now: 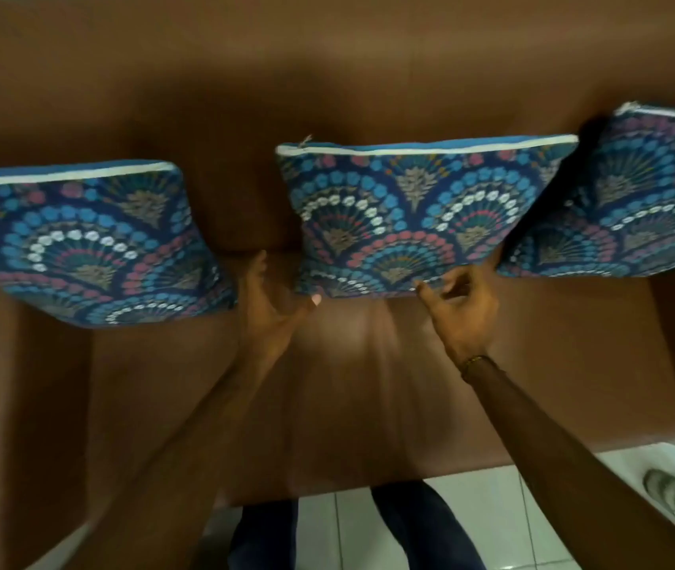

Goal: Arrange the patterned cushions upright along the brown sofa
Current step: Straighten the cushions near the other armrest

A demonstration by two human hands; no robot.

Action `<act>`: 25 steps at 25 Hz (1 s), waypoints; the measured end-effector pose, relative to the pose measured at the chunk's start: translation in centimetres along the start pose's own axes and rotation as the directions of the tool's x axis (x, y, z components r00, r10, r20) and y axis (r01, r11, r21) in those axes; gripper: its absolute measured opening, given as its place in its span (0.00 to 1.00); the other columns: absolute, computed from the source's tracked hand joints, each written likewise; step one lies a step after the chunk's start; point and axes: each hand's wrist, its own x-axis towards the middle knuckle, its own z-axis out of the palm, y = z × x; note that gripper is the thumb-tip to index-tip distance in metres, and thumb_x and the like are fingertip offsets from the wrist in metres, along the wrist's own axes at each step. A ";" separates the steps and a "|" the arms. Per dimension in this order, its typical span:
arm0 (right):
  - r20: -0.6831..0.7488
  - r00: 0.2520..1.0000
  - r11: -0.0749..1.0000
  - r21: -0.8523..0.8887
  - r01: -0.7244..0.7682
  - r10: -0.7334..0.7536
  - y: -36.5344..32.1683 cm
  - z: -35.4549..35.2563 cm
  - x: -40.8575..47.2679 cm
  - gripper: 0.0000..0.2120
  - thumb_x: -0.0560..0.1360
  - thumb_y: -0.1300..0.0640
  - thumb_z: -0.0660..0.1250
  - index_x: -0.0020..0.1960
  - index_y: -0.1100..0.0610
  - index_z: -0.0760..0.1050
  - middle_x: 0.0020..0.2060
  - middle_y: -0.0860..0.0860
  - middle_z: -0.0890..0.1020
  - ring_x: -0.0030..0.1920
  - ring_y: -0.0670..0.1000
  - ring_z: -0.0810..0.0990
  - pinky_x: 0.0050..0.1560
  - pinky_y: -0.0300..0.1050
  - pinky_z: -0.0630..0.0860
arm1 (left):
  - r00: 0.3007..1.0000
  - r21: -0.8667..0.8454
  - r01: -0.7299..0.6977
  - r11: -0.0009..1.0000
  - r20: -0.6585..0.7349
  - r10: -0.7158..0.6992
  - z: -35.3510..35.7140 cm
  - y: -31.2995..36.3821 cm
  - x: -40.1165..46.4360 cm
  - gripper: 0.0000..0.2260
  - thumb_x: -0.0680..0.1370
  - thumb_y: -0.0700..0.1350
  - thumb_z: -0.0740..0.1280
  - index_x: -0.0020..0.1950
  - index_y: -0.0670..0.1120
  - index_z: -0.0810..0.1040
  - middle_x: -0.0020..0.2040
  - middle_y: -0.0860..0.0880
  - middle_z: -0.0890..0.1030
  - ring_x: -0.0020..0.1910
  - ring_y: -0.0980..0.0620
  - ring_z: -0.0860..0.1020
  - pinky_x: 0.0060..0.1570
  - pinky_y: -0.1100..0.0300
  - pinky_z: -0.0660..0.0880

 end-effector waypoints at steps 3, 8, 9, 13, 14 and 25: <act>0.061 0.993 0.993 0.066 -0.102 0.098 1.9 -4.8 6.5 0.43 0.63 0.44 0.87 0.69 0.56 0.69 0.62 0.55 0.80 0.60 0.54 0.80 0.64 0.55 0.80 | 1.000 -0.064 -0.005 0.998 0.017 0.006 4.3 3.7 2.0 0.58 0.65 0.49 0.86 0.85 0.50 0.54 0.82 0.45 0.64 0.78 0.51 0.66 0.67 0.73 0.67; 0.346 0.937 0.965 0.223 -0.139 0.055 1.1 -4.4 12.4 0.54 0.59 0.65 0.89 0.72 0.46 0.59 0.63 0.47 0.76 0.67 0.52 0.75 0.71 0.62 0.76 | 0.996 -0.110 0.051 0.993 0.074 -0.043 7.3 5.3 4.3 0.59 0.63 0.54 0.86 0.85 0.48 0.55 0.78 0.54 0.67 0.71 0.56 0.69 0.67 0.72 0.73; 0.350 0.935 0.965 0.215 -0.147 0.065 1.4 -4.1 12.7 0.52 0.58 0.64 0.89 0.70 0.45 0.60 0.60 0.45 0.77 0.66 0.53 0.77 0.70 0.64 0.77 | 0.996 -0.113 0.077 0.991 0.057 -0.071 7.9 5.2 4.2 0.57 0.64 0.54 0.86 0.85 0.47 0.56 0.76 0.55 0.67 0.69 0.57 0.68 0.65 0.75 0.72; 0.315 0.948 0.960 0.254 -0.121 0.036 2.6 -3.9 12.6 0.57 0.49 0.49 0.90 0.71 0.46 0.65 0.59 0.41 0.79 0.65 0.52 0.80 0.66 0.63 0.80 | 0.993 -0.078 0.112 0.991 -0.031 -0.115 9.2 3.9 3.2 0.56 0.65 0.59 0.84 0.84 0.47 0.57 0.78 0.52 0.69 0.74 0.54 0.70 0.66 0.74 0.68; 0.303 0.953 0.958 0.266 -0.105 0.020 2.7 -3.8 12.4 0.58 0.47 0.47 0.89 0.72 0.46 0.66 0.60 0.40 0.80 0.65 0.52 0.80 0.66 0.62 0.81 | 0.992 -0.073 0.122 0.990 -0.034 -0.125 9.1 3.8 3.2 0.61 0.59 0.68 0.83 0.84 0.50 0.58 0.79 0.52 0.69 0.76 0.51 0.70 0.73 0.64 0.68; 0.096 0.990 0.969 0.217 -0.118 0.099 5.8 -13.9 11.8 0.37 0.67 0.53 0.86 0.70 0.50 0.72 0.48 0.47 0.79 0.49 0.49 0.79 0.52 0.44 0.82 | 0.925 0.189 -0.200 0.961 -0.287 0.249 19.6 9.2 -6.8 0.30 0.75 0.50 0.72 0.72 0.36 0.70 0.68 0.34 0.74 0.68 0.33 0.73 0.72 0.38 0.69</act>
